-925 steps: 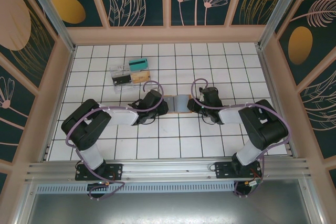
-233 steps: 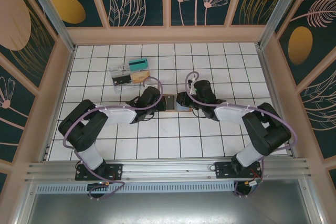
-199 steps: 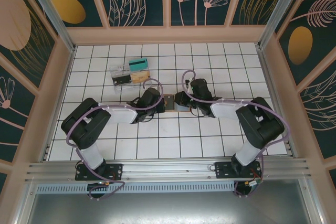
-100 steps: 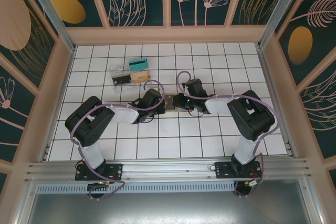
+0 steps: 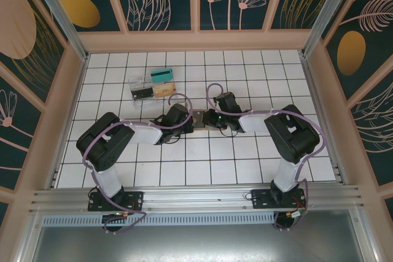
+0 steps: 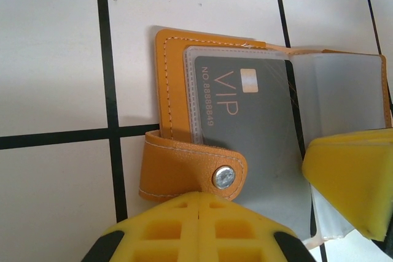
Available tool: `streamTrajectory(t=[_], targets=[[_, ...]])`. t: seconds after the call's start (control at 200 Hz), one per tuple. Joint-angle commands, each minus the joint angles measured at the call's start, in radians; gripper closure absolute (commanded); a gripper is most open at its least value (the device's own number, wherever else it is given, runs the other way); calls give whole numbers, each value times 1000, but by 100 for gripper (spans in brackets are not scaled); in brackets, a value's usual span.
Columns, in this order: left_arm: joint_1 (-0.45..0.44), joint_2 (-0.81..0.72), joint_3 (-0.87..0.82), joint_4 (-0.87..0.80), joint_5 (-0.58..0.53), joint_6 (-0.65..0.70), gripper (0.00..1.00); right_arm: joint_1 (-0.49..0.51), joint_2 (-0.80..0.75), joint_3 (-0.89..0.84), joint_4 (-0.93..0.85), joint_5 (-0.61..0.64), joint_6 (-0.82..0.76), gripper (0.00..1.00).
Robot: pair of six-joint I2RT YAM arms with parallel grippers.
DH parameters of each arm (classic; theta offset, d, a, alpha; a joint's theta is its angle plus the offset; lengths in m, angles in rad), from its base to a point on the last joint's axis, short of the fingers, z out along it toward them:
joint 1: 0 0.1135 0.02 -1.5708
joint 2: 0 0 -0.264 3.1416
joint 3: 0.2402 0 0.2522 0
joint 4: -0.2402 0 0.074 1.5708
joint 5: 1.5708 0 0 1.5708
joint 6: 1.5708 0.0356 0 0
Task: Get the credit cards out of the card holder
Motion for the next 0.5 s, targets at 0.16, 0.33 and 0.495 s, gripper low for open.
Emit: streamTrajectory(t=[0.16, 0.33, 0.495], targets=[[1, 32, -12, -18, 24, -5, 97, 6, -2, 29, -88, 57, 17, 82], [2, 36, -12, -13, 31, -8, 97, 10, -35, 26, -107, 92, 13, 82], [1, 45, -7, -6, 47, -9, 98, 9, 6, 37, -99, 60, 14, 83]])
